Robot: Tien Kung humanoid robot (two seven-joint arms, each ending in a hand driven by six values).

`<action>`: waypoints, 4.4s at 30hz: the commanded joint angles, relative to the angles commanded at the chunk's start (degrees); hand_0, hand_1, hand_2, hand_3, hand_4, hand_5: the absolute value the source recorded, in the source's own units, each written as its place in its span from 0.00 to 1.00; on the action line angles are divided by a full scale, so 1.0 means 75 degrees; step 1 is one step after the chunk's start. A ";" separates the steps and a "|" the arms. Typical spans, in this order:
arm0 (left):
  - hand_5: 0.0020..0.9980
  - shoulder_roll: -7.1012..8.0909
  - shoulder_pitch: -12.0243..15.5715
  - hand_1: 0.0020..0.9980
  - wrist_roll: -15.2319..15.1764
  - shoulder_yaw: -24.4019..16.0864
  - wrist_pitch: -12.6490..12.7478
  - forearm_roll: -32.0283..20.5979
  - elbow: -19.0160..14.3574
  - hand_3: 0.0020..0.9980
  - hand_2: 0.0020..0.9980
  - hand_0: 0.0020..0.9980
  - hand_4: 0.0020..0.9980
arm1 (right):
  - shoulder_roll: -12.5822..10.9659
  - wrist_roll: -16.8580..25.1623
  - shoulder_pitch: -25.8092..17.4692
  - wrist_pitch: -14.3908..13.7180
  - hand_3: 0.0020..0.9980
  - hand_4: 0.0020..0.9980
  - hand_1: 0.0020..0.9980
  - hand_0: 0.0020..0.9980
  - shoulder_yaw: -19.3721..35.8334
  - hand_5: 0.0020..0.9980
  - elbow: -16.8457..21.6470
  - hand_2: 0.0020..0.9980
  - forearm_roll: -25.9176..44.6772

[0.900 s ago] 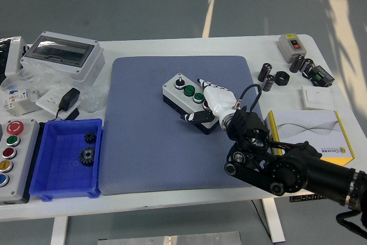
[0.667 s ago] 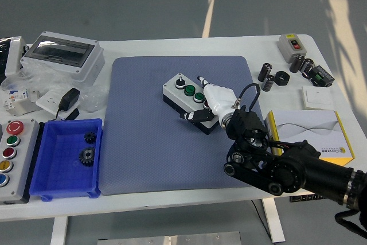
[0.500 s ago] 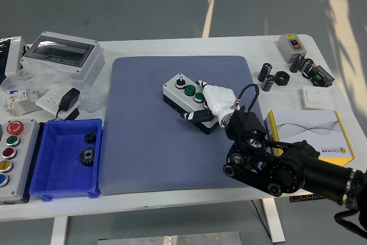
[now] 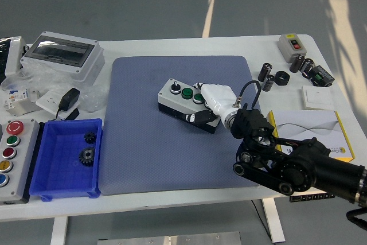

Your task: Pick up the button,place it on the desk,press the button,press the button

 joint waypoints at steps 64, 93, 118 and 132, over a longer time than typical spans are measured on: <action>0.21 -0.0044 -0.0076 0.58 0.0073 -0.0117 -0.0029 0.0281 0.0000 0.61 0.55 0.63 0.64 | -0.0747 0.3182 0.0213 0.0885 1.00 0.73 0.97 1.00 -0.0590 0.11 -0.0322 0.97 0.0910; 0.20 -0.0038 -0.0117 0.58 -0.0026 -0.0286 -0.0176 0.0481 0.0000 0.60 0.54 0.63 0.62 | -0.1550 0.3008 0.0462 0.2027 1.00 0.80 1.00 1.00 -0.0115 0.15 0.0868 1.00 0.1989; 0.18 -0.0069 -0.0098 0.57 -0.0034 -0.0224 -0.0164 0.0352 0.0000 0.60 0.54 0.63 0.60 | -0.3156 -0.0200 0.0154 0.4257 0.80 0.41 0.36 0.18 0.2025 0.16 0.4036 0.50 0.2403; 0.18 -0.0058 -0.0098 0.57 -0.0017 -0.0198 -0.0155 0.0335 0.0000 0.60 0.54 0.63 0.60 | -0.2629 -0.0504 0.0532 0.4091 0.78 0.29 0.11 0.00 0.1421 0.06 0.3313 0.27 0.1921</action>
